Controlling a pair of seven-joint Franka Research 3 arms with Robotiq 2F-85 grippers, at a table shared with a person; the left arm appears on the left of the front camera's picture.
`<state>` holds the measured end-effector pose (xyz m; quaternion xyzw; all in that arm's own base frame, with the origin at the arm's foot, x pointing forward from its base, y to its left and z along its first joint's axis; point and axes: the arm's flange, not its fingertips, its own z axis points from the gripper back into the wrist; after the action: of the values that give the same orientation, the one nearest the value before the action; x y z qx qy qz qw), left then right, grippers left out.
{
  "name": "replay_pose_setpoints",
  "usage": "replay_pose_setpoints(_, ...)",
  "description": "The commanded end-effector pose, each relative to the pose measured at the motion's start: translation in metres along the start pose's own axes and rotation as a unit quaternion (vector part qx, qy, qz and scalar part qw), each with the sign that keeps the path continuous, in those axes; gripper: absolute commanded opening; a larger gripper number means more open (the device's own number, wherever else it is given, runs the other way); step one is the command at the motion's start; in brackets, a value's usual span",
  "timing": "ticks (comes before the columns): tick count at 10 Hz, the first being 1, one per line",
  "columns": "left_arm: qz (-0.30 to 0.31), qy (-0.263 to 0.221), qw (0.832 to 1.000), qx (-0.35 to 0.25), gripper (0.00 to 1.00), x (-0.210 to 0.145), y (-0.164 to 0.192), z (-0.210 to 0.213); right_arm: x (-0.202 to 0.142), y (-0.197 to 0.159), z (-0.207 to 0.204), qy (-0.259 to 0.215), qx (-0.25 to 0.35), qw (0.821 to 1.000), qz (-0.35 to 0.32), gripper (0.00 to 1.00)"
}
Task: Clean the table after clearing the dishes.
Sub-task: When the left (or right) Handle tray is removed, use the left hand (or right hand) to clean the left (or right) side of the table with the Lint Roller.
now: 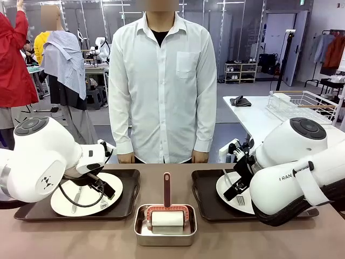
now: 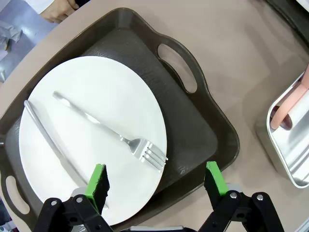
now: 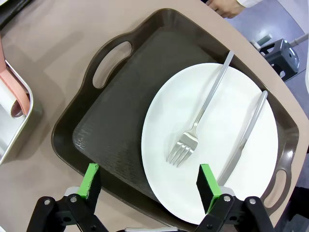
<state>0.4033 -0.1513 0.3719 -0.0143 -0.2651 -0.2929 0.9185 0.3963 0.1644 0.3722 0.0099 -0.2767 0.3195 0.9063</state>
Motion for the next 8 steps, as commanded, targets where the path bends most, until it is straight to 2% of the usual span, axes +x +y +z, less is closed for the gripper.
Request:
replay_pose_setpoints(1, 0.000, 0.000, 1.000, 0.000, 1.00, 0.0000, 0.0002, 0.0000, 0.0002, 0.0007, 0.0000, 0.000, 0.000, 1.000, 0.000, 1.00)
replay_pose_setpoints(8, 0.000, 0.000, 1.000, 0.000, 1.00, 0.0000, 0.0002, 0.0000, 0.0002, 0.0007, 0.0000, 0.000, 0.000, 1.000, 0.000, 1.00)
